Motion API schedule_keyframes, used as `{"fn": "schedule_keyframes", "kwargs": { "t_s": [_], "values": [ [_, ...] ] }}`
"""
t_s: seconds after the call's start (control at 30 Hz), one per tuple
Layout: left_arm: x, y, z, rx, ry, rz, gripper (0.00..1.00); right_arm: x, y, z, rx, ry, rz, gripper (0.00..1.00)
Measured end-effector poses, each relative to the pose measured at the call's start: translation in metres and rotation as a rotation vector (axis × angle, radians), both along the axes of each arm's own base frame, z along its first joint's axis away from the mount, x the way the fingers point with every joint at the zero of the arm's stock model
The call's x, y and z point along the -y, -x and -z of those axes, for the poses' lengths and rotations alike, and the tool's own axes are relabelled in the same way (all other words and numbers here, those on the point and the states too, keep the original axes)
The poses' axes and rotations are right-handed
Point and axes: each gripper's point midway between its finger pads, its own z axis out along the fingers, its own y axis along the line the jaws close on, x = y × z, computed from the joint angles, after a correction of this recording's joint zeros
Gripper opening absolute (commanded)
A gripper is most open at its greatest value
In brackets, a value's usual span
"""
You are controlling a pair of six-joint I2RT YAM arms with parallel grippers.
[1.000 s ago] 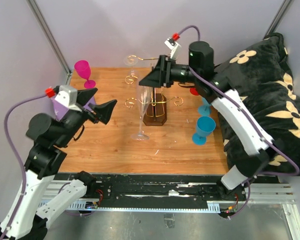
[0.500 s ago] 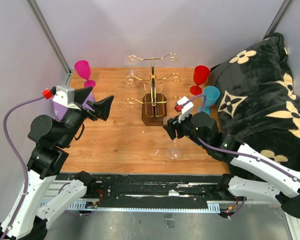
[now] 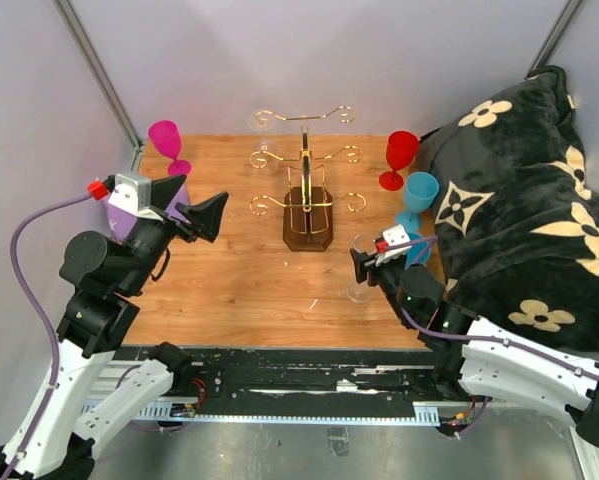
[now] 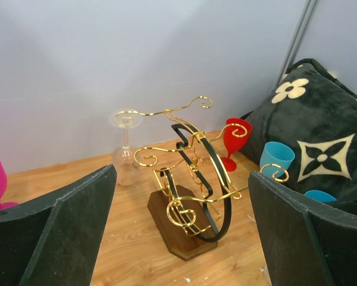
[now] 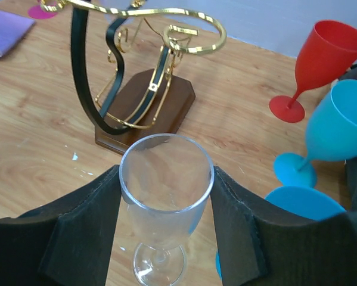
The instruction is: Take the wine glass off the wine glass rack
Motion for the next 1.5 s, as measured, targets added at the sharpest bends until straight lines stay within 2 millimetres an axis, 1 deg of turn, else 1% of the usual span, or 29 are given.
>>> {"fn": "schedule_keyframes", "kwargs": {
  "t_s": [0.07,0.13,0.2,0.33,0.5,0.67,0.83,1.03,1.1,1.2,1.3,1.4,1.43,1.47,1.5],
  "values": [
    [0.000,0.000,-0.001,0.003,0.001,0.000,0.99,0.005,-0.001,0.011,0.006,0.007,0.026,0.44],
    [0.001,-0.001,0.000,0.002,-0.002,0.000,0.99,0.008,-0.001,0.017,0.017,0.013,0.045,0.45],
    [0.002,-0.004,0.002,-0.005,-0.007,-0.001,0.99,0.010,-0.002,0.016,0.033,0.007,0.061,0.46],
    [0.005,-0.013,0.009,-0.029,-0.022,-0.008,0.99,0.010,-0.004,0.009,0.062,-0.013,0.083,0.51],
    [0.003,-0.019,0.012,-0.040,-0.028,-0.029,0.99,0.010,-0.002,0.015,0.067,-0.005,0.092,0.58],
    [0.003,-0.021,0.013,-0.044,-0.032,-0.038,0.99,0.013,-0.002,0.016,0.069,0.005,0.106,0.68],
    [0.002,-0.025,0.016,-0.052,-0.040,-0.052,0.99,0.012,0.001,0.013,0.078,0.000,0.105,0.82],
    [-0.005,-0.030,0.016,-0.060,-0.030,-0.101,0.99,0.013,0.006,0.010,0.083,0.023,0.101,0.84],
    [-0.009,-0.033,0.017,-0.070,-0.022,-0.126,0.94,0.011,0.009,0.006,0.087,0.032,0.092,0.84],
    [-0.012,-0.044,0.018,-0.100,-0.015,-0.172,0.84,0.009,0.015,-0.011,0.110,0.038,0.081,0.83],
    [-0.011,-0.062,0.020,-0.141,-0.024,-0.215,0.80,0.007,0.020,-0.034,0.143,0.047,0.074,0.83],
    [-0.011,-0.090,0.021,-0.192,-0.021,-0.255,0.75,0.007,0.026,-0.057,0.170,0.063,0.070,0.83],
    [-0.015,-0.105,0.025,-0.224,0.003,-0.266,0.74,0.007,0.027,-0.063,0.177,0.066,0.070,0.83],
    [-0.020,-0.115,0.029,-0.247,0.027,-0.275,0.73,0.009,0.029,-0.069,0.184,0.068,0.071,0.83],
    [-0.030,-0.128,0.036,-0.286,0.071,-0.283,0.73,0.010,0.030,-0.073,0.187,0.070,0.069,0.83]
  ]
}}
